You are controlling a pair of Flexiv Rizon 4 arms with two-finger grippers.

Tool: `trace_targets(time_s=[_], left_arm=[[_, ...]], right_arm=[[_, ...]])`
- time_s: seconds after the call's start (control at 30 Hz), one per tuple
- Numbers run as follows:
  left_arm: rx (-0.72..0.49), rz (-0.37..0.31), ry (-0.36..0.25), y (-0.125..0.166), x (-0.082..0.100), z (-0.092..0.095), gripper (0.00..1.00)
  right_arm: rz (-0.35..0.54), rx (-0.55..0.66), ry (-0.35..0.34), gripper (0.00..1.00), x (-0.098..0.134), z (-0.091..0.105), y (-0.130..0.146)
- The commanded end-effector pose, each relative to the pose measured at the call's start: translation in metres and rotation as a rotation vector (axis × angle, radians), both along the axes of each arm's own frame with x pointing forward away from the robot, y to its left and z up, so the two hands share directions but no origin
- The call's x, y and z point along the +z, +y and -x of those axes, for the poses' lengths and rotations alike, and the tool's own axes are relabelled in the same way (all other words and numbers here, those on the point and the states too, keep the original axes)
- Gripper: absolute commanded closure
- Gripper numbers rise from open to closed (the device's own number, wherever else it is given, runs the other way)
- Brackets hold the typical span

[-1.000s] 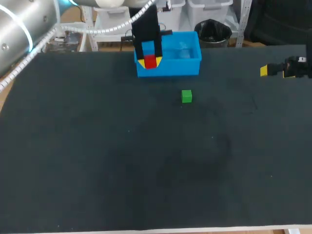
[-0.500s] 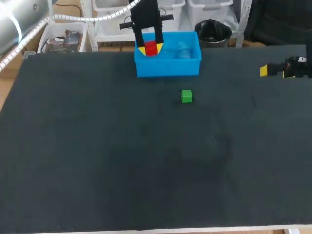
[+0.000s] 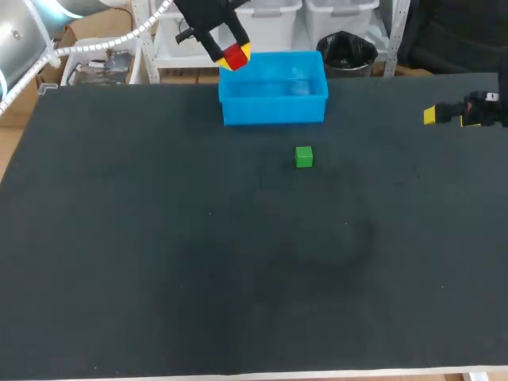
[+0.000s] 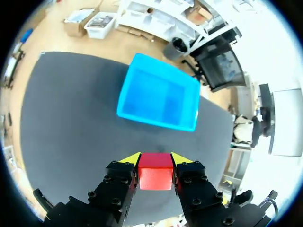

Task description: Use the left arm to pick the red cube and place it into the blue plastic box first, then use the right arm to grasp the green cube and put it into the same blue plastic box after the first action is fully finished.

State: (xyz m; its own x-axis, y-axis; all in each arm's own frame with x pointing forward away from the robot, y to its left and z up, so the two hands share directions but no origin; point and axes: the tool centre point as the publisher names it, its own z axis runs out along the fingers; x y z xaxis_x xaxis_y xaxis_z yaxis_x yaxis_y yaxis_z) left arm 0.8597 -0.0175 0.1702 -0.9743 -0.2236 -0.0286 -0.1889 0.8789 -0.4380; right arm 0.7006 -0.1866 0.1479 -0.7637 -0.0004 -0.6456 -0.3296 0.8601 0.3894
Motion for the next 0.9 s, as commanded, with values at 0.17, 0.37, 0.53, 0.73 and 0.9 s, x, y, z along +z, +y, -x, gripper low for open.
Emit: trace_targets(time_s=[0.17, 0.37, 0.53, 0.73, 0.9], left_arm=[[-0.013, 0.033, 0.019, -0.015, -0.009, -0.039, 1.00], [-0.018, 0.053, 0.050, -0.027, -0.014, -0.062, 1.00], [-0.009, 0.043, 0.065, -0.033, -0.019, -0.087, 1.00], [0.017, 0.050, 0.081, -0.033, -0.021, -0.114, 1.00], [0.028, 0.063, 0.094, -0.031, -0.027, -0.129, 1.00]], right_arm=[[0.003, -0.003, 0.002, 0.00, 0.001, 0.000, 0.000], [0.003, -0.003, 0.002, 0.00, 0.001, 0.000, 0.000], [0.003, -0.003, 0.002, 0.00, 0.001, 0.000, 0.000], [0.003, -0.003, 0.002, 0.00, 0.001, 0.000, 0.000], [0.003, -0.003, 0.002, 0.00, 0.001, 0.000, 0.000]])
